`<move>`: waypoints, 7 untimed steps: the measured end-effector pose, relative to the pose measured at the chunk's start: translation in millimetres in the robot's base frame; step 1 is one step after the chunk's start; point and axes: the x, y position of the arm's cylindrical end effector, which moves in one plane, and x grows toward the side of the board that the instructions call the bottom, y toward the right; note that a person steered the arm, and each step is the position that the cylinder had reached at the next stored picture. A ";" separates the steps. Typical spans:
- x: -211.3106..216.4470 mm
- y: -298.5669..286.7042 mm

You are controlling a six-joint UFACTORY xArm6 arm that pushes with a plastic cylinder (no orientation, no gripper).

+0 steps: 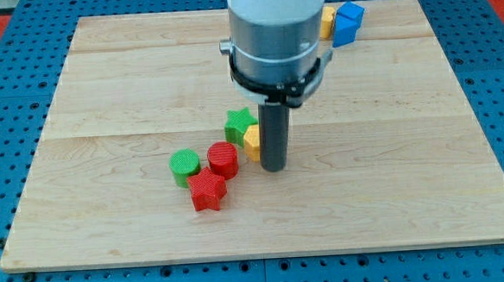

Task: Separate the yellow hexagon and green star from the group of blocks

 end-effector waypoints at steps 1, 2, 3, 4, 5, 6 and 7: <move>-36.0 -4.5; -56.6 -10.3; -60.1 -10.9; -61.6 -21.0; -62.1 -25.1; -66.5 -25.1; -67.1 -25.1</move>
